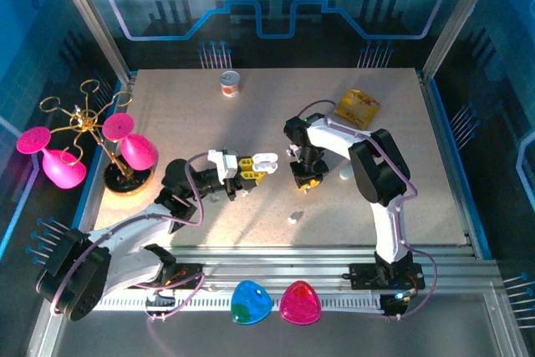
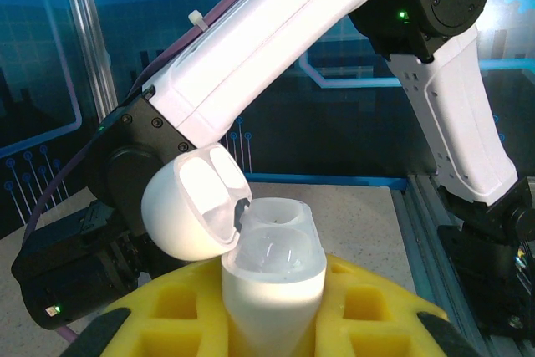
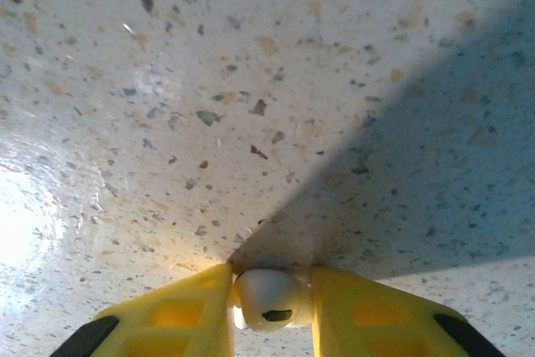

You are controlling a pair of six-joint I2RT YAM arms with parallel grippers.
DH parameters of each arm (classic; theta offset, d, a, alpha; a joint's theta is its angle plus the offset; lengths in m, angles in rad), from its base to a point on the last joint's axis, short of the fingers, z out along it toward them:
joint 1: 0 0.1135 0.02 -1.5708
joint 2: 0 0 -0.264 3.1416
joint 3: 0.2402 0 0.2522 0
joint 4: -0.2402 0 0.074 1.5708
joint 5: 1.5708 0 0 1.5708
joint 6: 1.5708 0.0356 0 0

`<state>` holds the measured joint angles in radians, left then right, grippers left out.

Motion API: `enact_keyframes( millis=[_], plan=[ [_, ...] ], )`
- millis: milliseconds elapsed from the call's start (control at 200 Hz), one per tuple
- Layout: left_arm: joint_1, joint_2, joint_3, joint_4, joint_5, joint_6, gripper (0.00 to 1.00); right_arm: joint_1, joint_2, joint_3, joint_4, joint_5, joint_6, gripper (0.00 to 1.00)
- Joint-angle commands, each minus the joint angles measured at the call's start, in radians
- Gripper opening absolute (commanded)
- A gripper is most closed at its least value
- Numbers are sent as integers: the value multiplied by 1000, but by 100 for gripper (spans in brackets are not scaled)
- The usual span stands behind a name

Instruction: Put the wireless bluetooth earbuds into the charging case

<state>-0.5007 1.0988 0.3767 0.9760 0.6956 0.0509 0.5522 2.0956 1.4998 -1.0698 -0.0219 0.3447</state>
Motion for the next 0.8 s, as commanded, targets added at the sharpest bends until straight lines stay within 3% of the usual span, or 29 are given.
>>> enact_keyframes(
  millis=[0,200,795],
  plan=[
    [-6,7,-2,44,8,-13,0,13,24,-25,68,-42,-5,22],
    [-6,17,-16,56,-7,-8,0,24,-104,-76,97,6,-5,21],
    [-6,99,10,104,-39,-18,0,53,-725,-312,412,66,0,22]
  ],
)
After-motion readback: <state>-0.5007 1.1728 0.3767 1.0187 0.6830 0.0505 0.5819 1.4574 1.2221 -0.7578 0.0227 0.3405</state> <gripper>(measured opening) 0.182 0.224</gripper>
